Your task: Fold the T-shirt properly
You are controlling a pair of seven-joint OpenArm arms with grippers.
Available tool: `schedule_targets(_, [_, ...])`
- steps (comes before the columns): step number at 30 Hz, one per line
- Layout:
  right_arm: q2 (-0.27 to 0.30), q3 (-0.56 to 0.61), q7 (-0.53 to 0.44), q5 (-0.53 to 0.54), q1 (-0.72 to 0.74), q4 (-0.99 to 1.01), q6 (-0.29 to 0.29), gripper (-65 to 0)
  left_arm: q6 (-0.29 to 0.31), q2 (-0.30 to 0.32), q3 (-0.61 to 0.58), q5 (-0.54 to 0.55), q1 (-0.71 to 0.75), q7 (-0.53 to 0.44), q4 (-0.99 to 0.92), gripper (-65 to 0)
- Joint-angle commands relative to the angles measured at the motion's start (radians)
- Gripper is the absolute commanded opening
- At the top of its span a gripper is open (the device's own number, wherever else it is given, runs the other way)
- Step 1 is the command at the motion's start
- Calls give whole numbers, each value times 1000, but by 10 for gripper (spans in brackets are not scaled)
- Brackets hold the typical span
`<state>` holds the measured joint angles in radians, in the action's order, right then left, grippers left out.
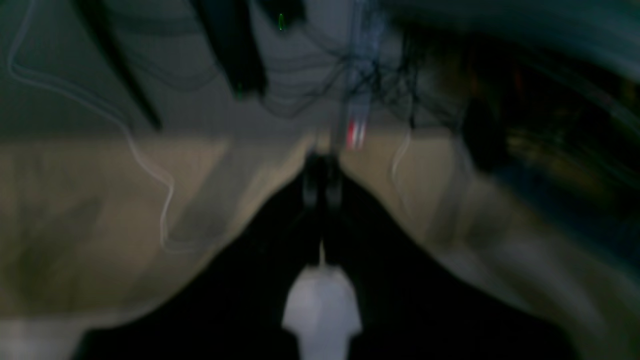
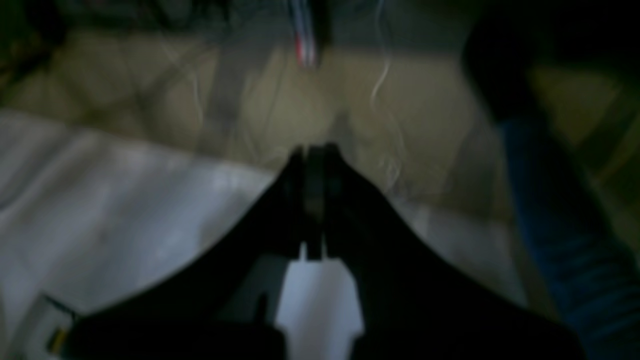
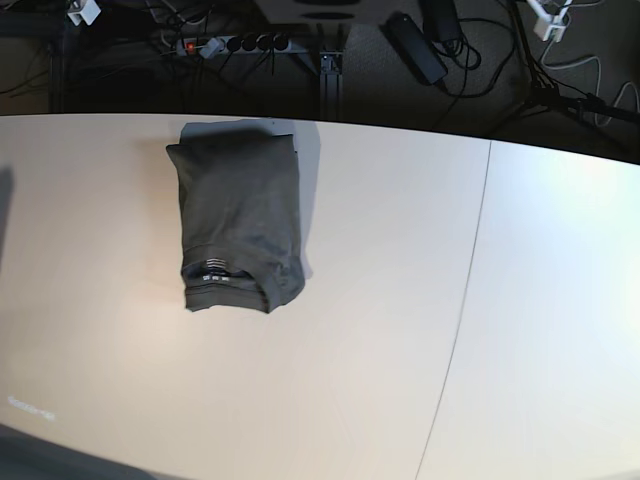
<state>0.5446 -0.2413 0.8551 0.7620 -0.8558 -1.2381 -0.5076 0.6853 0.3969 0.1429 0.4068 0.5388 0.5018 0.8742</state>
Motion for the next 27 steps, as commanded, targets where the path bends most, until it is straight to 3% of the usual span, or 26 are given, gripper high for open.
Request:
schedule_targets(1, [17, 37, -18, -14, 20, 53, -53, -650, 13, 20, -39, -13, -43, -22, -56, -650])
schedule_targets(3, [11, 124, -28, -37, 97, 194, -52, -650, 13, 16, -135, -63, -149, -39, -187, -650])
schedule_targets(8, [-37, 260, -18, -133, 325, 543, -41, -650, -243, -5, -391, -167, -389, -33, -442, -650])
schedule_targets(10, [-58, 290, -19, -137, 417, 652, -39, -650, -290, -14, -488, -172, -463, -36, -509, -650])
schedule_targets(13, [-92, 311, -34, -138, 534, 745, -37, -650, -348, -38, -590, -172, -531, -115, -572, -650])
schedule_targets(15, [-116, 312, -34, -149, 595, 773, -5, -650, -389, -58, -631, -171, -552, -129, -586, -650])
schedule_targets(19, [-177, 312, -49, -283, 680, 784, 70, -650, -390, -105, -655, -160, -558, -129, -586, -650])
schedule_targets(27, [-269, 312, -57, -336, 759, 772, 77, -650, -390, -208, -655, -151, -558, -133, -576, -650])
